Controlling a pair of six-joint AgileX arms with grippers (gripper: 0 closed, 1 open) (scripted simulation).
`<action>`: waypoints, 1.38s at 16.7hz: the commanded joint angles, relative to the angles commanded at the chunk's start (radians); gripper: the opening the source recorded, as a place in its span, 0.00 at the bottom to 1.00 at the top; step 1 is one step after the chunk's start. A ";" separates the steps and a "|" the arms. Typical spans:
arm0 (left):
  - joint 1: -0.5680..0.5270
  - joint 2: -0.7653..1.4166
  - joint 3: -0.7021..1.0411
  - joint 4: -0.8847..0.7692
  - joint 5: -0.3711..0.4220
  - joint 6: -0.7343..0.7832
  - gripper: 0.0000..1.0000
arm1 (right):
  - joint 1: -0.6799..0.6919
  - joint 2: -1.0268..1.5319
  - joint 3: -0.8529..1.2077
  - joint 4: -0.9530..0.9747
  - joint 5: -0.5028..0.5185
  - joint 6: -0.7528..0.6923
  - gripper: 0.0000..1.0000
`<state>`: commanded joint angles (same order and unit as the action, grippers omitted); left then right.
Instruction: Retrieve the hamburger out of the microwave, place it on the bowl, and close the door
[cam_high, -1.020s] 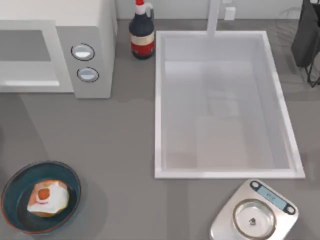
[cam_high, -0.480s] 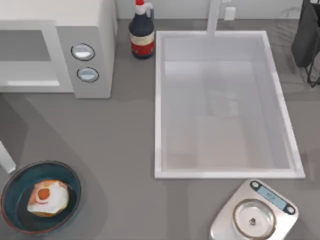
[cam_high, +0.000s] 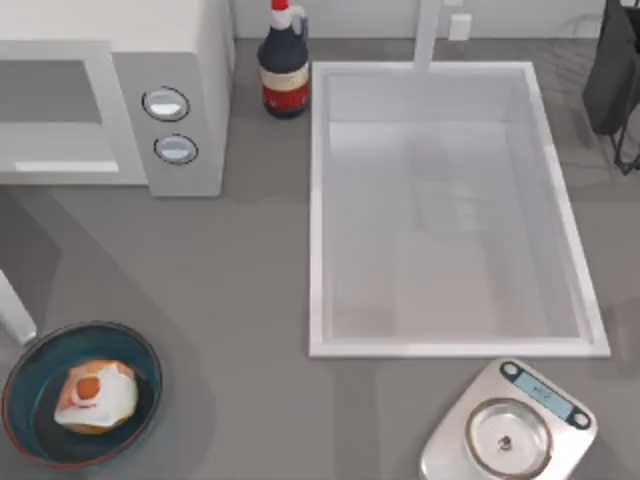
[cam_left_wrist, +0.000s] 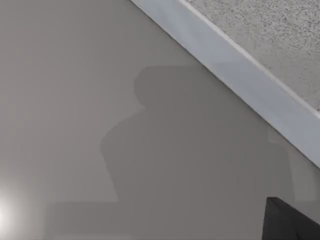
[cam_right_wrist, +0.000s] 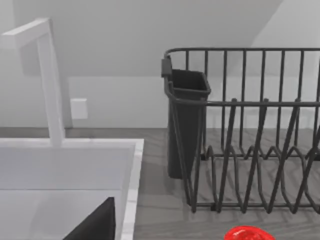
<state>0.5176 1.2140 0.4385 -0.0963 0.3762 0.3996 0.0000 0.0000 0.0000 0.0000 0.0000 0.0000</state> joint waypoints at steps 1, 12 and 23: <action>-0.023 -0.007 -0.004 0.001 -0.017 -0.019 0.00 | 0.000 0.000 0.000 0.000 0.000 0.000 1.00; -0.514 -0.166 -0.099 0.014 -0.349 -0.383 0.00 | 0.000 0.000 0.000 0.000 0.000 0.000 1.00; -0.522 0.008 0.011 0.087 -0.354 -0.391 0.00 | 0.000 0.000 0.000 0.000 0.000 0.000 1.00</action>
<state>-0.0049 1.2224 0.4490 -0.0091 0.0223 0.0085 0.0000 0.0000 0.0000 0.0000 0.0000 0.0000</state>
